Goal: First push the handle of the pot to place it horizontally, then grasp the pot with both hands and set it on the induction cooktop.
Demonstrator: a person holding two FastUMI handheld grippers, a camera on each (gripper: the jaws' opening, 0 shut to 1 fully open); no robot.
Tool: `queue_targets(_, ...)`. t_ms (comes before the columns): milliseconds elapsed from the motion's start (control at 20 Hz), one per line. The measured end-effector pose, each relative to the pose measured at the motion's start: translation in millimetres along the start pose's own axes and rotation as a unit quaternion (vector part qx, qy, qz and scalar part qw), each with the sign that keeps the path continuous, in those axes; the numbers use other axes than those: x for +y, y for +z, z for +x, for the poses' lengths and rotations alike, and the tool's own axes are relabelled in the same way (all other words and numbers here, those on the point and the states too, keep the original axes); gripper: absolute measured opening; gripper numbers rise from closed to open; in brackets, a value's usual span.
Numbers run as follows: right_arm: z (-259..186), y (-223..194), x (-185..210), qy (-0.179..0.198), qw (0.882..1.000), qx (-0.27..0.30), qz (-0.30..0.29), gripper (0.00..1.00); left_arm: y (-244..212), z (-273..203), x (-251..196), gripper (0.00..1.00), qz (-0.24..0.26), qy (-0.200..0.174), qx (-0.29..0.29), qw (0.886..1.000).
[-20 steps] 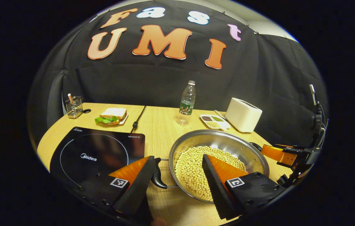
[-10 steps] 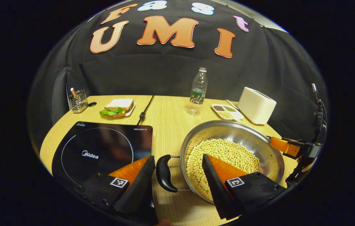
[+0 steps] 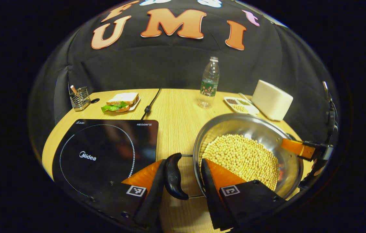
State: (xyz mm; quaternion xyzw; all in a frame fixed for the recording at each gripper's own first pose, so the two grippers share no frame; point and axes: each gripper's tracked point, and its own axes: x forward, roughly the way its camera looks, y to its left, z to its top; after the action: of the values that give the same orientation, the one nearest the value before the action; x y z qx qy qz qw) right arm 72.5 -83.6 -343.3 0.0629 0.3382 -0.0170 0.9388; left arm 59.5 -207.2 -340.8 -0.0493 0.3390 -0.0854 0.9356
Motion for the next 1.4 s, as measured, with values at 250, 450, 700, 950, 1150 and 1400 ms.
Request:
queue_targets(250, -12, 3, -3, -0.009, 1.0, 0.005, 0.023, 0.55, -2, -5, -3, 0.57, -0.013, -0.008, 0.019, 1.0)
queue_targets(450, -29, 15, 3, -0.013, 0.999, -0.009, 0.03, 0.55, 14, -19, 0, 0.57, -0.015, -0.014, 0.008, 1.0)
queue_targets(700, -54, 38, 35, -0.001, 0.999, -0.031, 0.028, 0.55, 45, -46, 26, 0.57, -0.016, -0.011, -0.014, 1.0)
queue_targets(950, -69, 57, 94, 0.023, 0.998, -0.048, 0.015, 0.54, 69, -76, 75, 0.57, -0.028, 0.005, -0.03, 0.999)
queue_targets(1150, -79, 61, 144, 0.047, 0.997, -0.054, 0.013, 0.54, 85, -97, 122, 0.57, -0.031, 0.021, -0.046, 0.998)
queue_targets(1400, -84, 60, 209, 0.078, 0.996, -0.05, 0.003, 0.55, 86, -119, 181, 0.56, -0.045, 0.042, -0.043, 0.997)
